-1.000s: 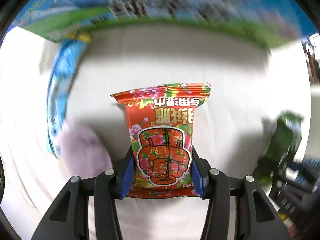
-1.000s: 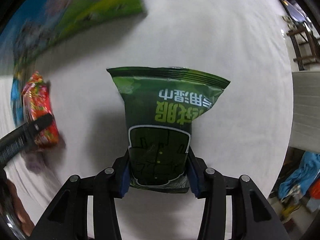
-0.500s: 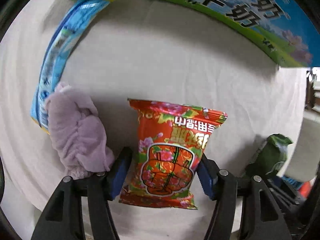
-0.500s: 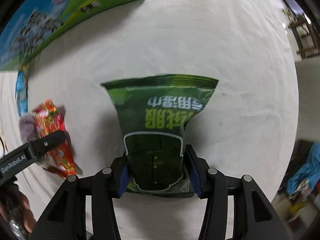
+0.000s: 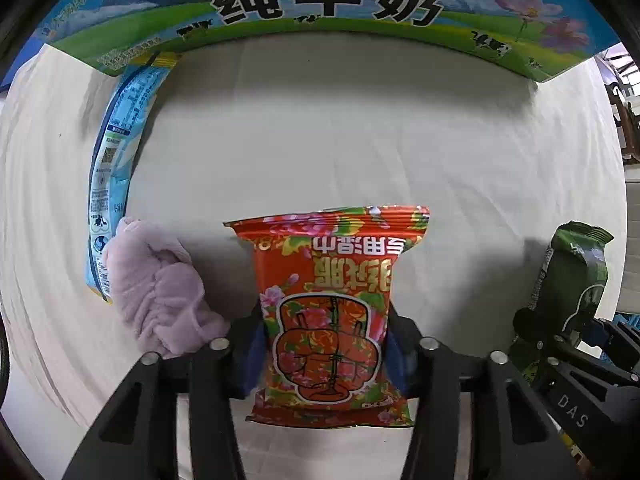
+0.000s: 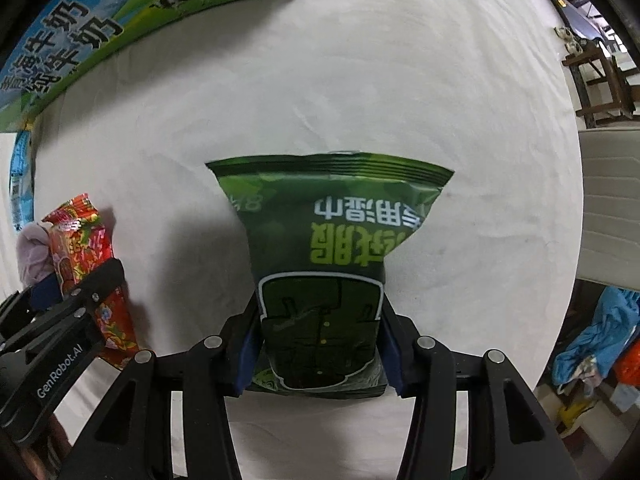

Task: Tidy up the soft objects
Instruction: 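Carry both bags over the box and open both tools to drop them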

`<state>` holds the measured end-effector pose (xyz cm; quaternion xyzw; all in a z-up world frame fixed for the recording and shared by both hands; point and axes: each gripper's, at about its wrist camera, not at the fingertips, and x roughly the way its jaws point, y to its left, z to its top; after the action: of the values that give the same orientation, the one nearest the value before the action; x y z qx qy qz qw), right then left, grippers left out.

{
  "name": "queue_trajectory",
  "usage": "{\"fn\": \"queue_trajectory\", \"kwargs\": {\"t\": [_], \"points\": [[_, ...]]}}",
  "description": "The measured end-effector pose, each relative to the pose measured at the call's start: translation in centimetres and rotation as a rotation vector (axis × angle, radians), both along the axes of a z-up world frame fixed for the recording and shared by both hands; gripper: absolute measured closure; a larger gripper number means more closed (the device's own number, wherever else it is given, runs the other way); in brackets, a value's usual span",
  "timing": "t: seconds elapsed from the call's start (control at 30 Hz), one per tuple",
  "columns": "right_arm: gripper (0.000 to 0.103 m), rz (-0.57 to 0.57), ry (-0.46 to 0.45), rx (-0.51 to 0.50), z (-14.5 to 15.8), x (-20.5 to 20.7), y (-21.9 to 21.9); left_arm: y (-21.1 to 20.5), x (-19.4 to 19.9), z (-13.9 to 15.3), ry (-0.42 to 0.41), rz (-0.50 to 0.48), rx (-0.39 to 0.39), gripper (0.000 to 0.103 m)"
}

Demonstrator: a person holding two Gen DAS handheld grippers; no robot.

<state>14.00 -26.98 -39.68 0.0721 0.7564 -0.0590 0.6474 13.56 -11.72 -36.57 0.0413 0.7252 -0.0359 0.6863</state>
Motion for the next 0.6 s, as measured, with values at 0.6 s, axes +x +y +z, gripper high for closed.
{"fn": "queue_trajectory", "kwargs": {"t": [0.6], "points": [[0.066, 0.092, -0.134, -0.038, 5.8, -4.5, 5.1, 2.5, -2.1, 6.9, -0.102, 0.002, -0.058, 0.061]]}}
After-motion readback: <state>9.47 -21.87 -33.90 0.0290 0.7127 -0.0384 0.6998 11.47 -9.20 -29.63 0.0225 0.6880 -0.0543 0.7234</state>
